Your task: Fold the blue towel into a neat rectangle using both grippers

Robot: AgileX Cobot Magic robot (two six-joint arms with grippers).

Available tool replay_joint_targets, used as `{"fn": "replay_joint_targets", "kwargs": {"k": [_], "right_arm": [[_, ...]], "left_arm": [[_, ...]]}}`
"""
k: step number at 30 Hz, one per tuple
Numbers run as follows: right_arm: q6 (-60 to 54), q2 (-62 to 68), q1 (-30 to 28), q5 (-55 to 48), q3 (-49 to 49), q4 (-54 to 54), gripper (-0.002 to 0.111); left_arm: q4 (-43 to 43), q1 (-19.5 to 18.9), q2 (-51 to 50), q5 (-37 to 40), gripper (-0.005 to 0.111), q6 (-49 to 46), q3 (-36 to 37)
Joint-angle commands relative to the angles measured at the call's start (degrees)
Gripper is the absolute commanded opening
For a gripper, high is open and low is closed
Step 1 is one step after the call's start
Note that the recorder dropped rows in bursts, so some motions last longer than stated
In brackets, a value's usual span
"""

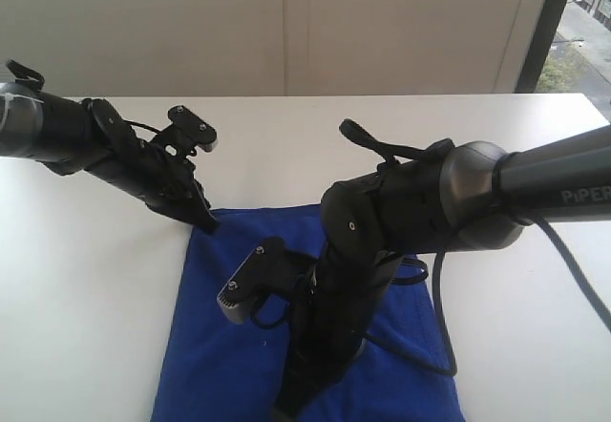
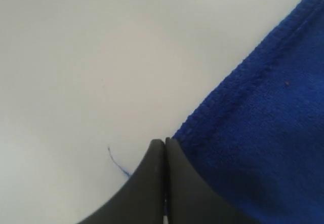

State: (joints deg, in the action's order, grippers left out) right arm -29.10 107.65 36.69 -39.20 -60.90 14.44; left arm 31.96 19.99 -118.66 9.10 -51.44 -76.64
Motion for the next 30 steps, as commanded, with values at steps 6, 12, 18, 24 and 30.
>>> {"fn": "replay_joint_targets", "kwargs": {"k": [6,12,18,24,30], "right_arm": [[0.0,-2.2,0.4,-1.6,0.0,0.3,0.000],[6.7,-8.9,0.4,-1.6,-3.0,-9.1,0.000],[20.0,-14.8,-1.8,-7.1,-4.6,-24.8,0.000],[20.3,-14.9,-7.7,-8.0,-3.3,-25.4,0.000],[20.3,-11.1,-11.0,-6.0,-0.5,-23.1,0.000]], "left_arm": [[0.5,0.1,9.1,1.2,0.000,2.0,-0.1],[1.4,0.1,15.9,13.1,0.000,2.0,-0.1],[1.6,0.1,17.0,33.0,0.000,1.7,0.4],[1.8,0.1,17.0,35.3,0.000,1.2,7.1],[4.3,1.6,17.0,29.4,0.000,0.2,15.7]]}}
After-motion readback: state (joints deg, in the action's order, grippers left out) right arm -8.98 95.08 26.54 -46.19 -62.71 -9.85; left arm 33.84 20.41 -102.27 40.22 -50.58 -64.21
